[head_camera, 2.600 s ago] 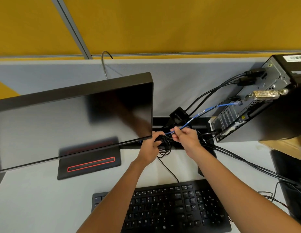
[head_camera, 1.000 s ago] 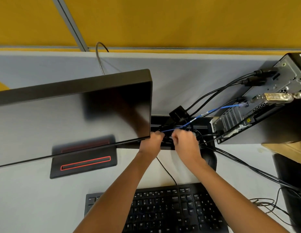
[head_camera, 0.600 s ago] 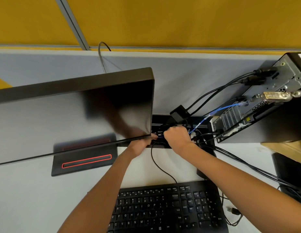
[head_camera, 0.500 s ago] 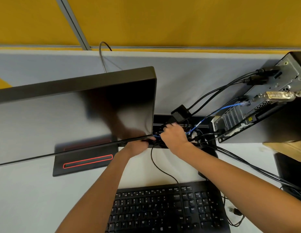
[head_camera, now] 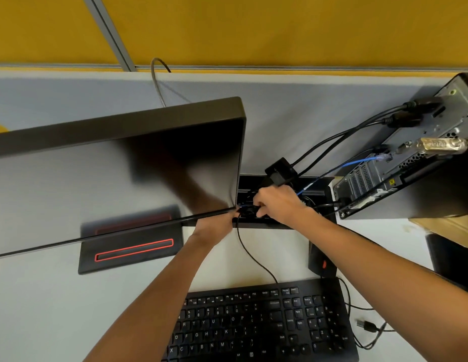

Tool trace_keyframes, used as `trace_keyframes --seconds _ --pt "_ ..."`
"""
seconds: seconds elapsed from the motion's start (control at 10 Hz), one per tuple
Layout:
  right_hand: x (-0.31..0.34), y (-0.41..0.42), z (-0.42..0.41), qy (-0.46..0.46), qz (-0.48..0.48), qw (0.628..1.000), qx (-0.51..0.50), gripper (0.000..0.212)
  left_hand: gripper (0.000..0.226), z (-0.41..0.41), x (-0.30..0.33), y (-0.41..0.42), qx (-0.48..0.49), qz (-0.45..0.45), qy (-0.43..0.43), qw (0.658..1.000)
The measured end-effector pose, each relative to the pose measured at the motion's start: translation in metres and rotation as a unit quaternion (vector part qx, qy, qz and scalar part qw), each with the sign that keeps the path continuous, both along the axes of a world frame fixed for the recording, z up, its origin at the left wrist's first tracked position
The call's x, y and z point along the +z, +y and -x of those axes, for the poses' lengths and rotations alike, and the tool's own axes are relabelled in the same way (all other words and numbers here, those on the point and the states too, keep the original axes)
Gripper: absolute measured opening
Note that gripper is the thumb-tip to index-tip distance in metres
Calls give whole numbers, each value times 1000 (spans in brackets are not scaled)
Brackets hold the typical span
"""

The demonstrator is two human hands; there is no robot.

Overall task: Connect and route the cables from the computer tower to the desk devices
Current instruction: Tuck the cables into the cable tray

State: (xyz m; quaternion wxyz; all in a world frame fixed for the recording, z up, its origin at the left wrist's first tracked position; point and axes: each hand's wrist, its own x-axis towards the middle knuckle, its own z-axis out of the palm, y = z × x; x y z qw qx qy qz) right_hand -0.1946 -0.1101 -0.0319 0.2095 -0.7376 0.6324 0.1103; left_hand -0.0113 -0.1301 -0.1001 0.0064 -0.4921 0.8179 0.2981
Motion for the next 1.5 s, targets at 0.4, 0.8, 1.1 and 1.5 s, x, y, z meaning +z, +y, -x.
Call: trace_keyframes --seconds 0.4,0.8,1.1,1.5 --pt "-17 -3 21 -47 -82 995 -14 12 30 27 -20 -19 -114 19 -93 989" --pt "-26 0 -18 151 -13 988 38 23 19 18 7 2 86 -71 170 979" --pt "-20 -5 -6 19 -70 997 -30 20 20 41 2 17 154 -33 106 982" --pt "-29 -3 -15 149 19 989 9 23 7 40 13 8 247 -133 80 956"
